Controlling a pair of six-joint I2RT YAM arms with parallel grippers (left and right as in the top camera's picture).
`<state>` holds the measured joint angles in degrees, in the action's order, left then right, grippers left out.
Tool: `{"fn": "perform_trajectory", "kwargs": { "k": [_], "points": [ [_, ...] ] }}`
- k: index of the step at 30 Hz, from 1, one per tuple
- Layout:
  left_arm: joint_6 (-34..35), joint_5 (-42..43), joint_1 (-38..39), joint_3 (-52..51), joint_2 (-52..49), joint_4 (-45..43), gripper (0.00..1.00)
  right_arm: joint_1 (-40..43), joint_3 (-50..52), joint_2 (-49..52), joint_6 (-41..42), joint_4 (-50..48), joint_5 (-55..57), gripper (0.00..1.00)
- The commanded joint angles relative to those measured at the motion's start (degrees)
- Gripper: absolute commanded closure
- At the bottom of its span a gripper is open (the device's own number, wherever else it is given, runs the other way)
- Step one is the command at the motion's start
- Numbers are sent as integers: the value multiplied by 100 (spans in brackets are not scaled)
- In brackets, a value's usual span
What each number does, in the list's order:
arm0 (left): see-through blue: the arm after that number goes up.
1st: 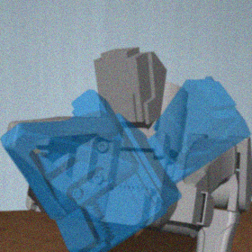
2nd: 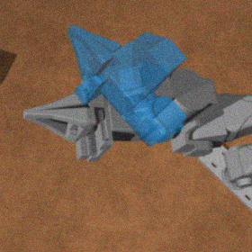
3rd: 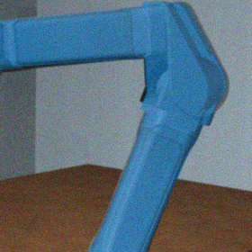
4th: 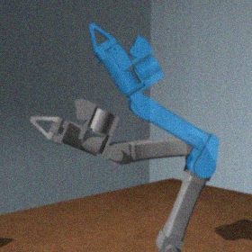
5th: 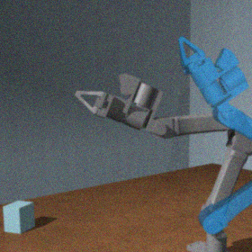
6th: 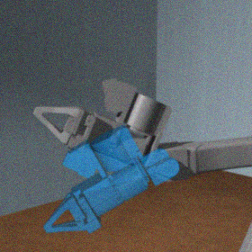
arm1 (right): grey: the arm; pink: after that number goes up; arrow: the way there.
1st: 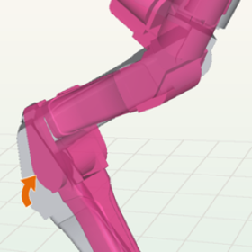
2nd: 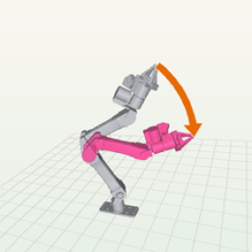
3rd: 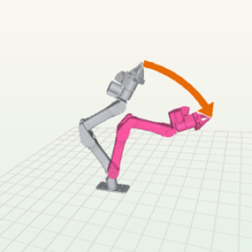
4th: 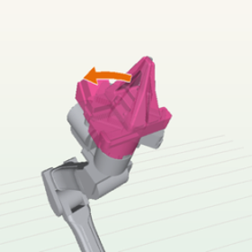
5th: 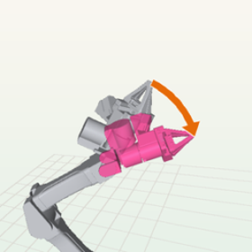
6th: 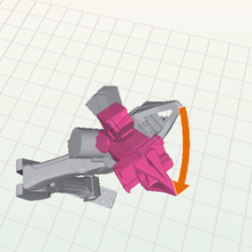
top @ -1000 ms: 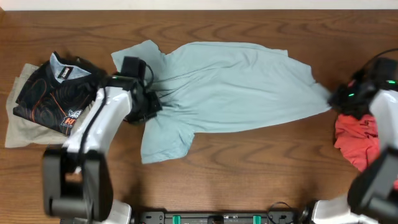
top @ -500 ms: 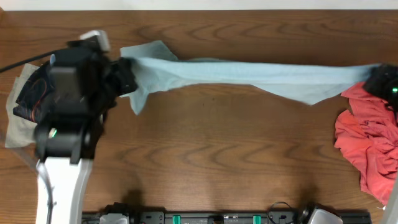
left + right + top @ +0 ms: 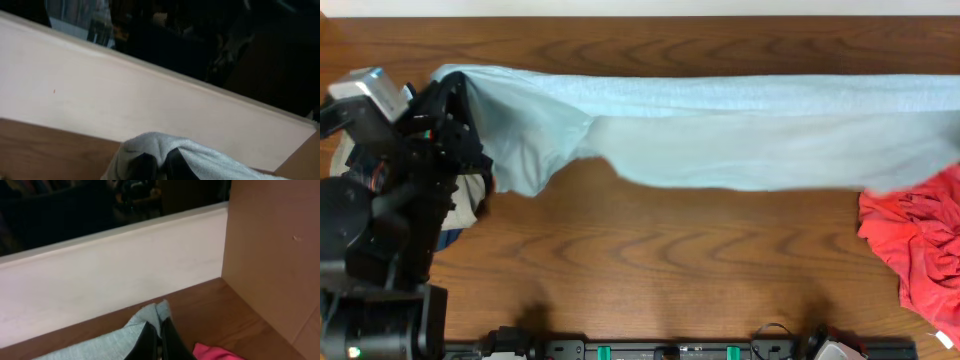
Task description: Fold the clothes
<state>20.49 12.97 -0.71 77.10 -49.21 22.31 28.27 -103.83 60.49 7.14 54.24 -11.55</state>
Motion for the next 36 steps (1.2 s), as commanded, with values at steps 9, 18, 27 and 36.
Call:
{"fn": "perform_trajectory", "kwargs": {
  "k": [9, 18, 27, 36],
  "points": [
    [-120, 162, -55, 125, -1364, -17, 94, 52, 2, 1244, -39, 588, -358, 99],
    [-98, 374, -50, 157, -3287, -1871, 94, -273, 2, 2780, -37, 76, -608, 99],
    [-138, 546, -22, 2465, -5368, -2144, 94, -675, 0, 3556, 308, -2461, -579, 99],
    [-973, 433, -57, 5624, -6760, 603, 94, -682, -505, 3547, 170, -2551, -186, 99]
  ]
}}
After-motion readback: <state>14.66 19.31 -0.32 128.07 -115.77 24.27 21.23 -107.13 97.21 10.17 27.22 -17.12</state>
